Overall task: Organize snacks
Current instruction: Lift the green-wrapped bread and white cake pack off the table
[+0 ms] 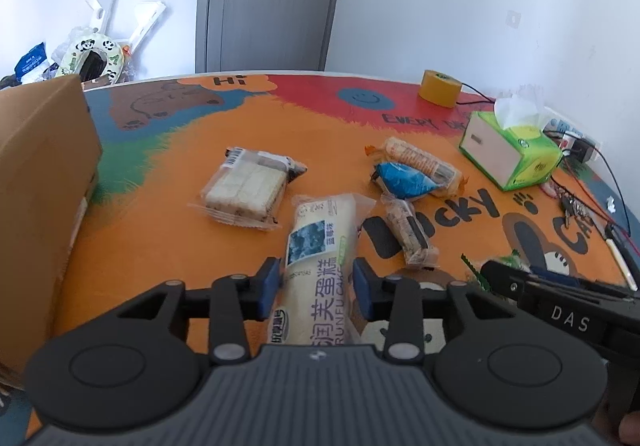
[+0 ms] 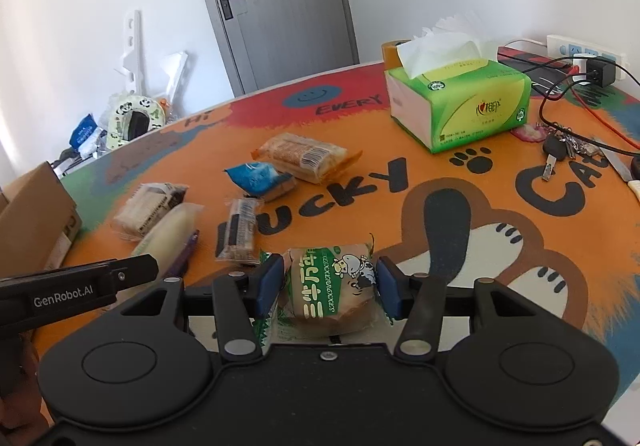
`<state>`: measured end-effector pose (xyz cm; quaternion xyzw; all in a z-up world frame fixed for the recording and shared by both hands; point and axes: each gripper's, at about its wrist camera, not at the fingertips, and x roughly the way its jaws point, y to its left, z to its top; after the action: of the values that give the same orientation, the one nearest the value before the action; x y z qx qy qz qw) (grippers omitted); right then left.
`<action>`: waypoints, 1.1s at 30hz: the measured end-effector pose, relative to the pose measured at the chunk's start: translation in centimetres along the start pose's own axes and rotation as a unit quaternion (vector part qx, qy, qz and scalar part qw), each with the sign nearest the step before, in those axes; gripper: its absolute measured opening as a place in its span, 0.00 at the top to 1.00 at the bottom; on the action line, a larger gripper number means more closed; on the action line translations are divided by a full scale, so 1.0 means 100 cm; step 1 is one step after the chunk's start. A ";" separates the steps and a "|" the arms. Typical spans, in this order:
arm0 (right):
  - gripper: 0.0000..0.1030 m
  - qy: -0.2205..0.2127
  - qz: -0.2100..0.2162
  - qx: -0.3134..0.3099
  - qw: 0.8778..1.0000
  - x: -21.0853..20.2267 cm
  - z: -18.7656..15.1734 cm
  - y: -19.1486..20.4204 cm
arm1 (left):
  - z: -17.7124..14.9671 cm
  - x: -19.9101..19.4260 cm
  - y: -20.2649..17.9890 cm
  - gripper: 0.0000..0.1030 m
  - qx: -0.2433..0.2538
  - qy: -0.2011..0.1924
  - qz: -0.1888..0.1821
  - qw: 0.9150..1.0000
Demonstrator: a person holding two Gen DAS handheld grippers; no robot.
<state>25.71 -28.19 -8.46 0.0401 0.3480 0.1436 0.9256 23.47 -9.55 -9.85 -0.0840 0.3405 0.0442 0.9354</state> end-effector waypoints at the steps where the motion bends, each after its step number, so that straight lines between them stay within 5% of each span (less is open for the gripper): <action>1: 0.50 -0.002 -0.002 -0.005 1.000 0.001 -0.001 0.001 | -0.001 0.003 -0.001 0.60 0.003 0.003 0.004 1.000; 9: 0.27 -0.005 -0.006 -0.021 1.000 0.005 -0.006 0.001 | -0.008 0.010 -0.005 0.61 0.019 -0.004 0.015 1.000; 19: 0.19 -0.015 -0.002 -0.032 0.999 0.001 -0.007 0.005 | -0.009 0.006 -0.003 0.71 0.014 -0.016 0.009 1.000; 22: 0.07 -0.027 0.000 -0.033 0.999 -0.003 -0.006 0.008 | -0.010 0.003 0.000 0.72 0.010 -0.017 0.003 1.000; 29: 0.06 -0.019 0.006 -0.061 0.998 0.001 -0.013 0.024 | -0.012 -0.004 0.007 0.73 0.004 -0.020 0.003 1.000; 33: 0.31 -0.006 0.012 -0.066 0.998 0.005 -0.016 0.027 | -0.012 -0.011 0.012 0.73 0.001 -0.024 0.008 1.000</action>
<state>24.40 -25.48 -9.52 -0.0161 0.3317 0.1767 0.9266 21.76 -8.67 -10.22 -0.0792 0.3191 0.0530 0.9429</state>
